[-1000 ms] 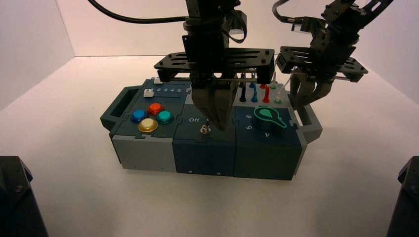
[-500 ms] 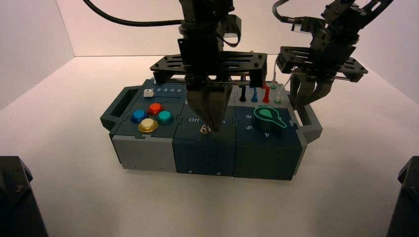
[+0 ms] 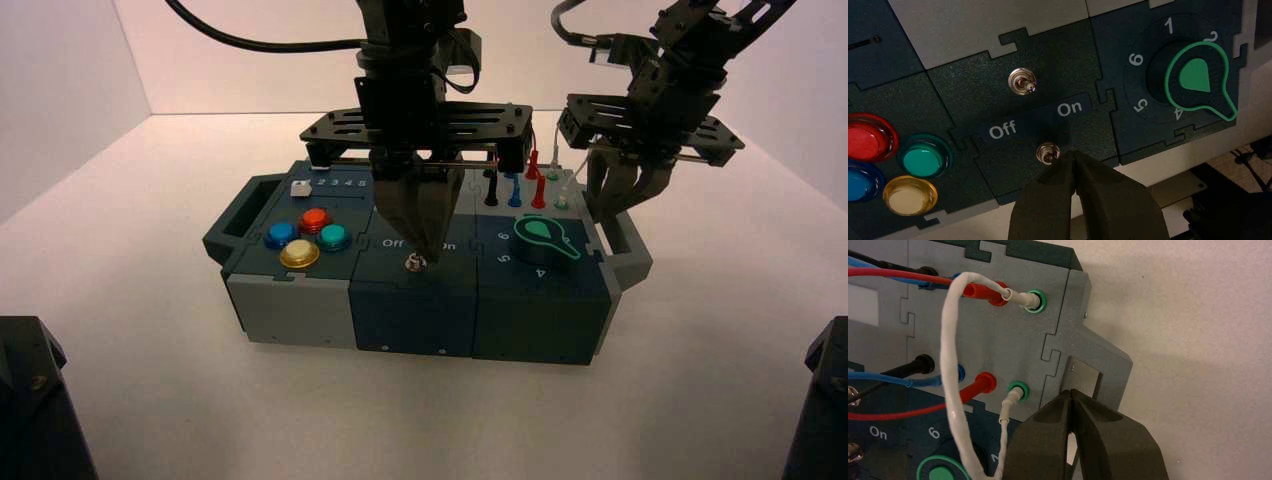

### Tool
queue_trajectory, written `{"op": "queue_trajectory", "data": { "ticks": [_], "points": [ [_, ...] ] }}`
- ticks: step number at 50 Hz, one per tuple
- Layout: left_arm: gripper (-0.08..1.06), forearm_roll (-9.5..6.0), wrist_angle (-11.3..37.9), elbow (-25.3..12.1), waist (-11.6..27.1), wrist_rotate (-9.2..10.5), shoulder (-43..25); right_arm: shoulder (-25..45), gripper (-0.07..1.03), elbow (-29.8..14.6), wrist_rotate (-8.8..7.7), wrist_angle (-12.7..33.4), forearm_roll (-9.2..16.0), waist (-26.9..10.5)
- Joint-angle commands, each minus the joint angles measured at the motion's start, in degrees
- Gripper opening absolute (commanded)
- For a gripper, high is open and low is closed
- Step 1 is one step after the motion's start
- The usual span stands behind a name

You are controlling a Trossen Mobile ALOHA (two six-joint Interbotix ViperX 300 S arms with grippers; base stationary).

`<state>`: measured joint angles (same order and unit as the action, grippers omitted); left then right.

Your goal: Flip the bottom switch off with the left gripper.

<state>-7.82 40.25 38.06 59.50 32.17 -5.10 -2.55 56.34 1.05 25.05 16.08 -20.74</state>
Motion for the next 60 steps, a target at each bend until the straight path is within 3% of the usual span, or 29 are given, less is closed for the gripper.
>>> {"op": "queue_trajectory", "data": {
  "ticks": [1, 32, 40, 51, 60],
  "points": [
    [-0.03, 0.18, -0.2, -0.3, -0.7, -0.26, 1.0, 1.4, -0.02, 0.2, -1.14, -1.1, -0.5, -0.3],
    [-0.03, 0.18, -1.1, 3.9, -4.0, -0.26, 4.2, 1.4, -0.02, 0.1, -1.41, -1.1, -0.5, -0.3],
    [-0.03, 0.79, -1.1, 4.0, -4.6, -0.70, 5.4, 1.5, -0.02, 0.1, -1.58, -1.1, -0.5, -0.3],
    [-0.03, 1.05, -1.3, 0.9, -1.6, -1.32, 6.6, 1.4, -0.02, 0.1, -1.58, -1.1, -0.5, -0.3],
    [-0.03, 1.14, -1.8, 0.3, 0.6, -0.70, 8.8, 1.4, -0.02, 0.1, -1.93, -1.1, -0.6, -0.3]
  ]
}}
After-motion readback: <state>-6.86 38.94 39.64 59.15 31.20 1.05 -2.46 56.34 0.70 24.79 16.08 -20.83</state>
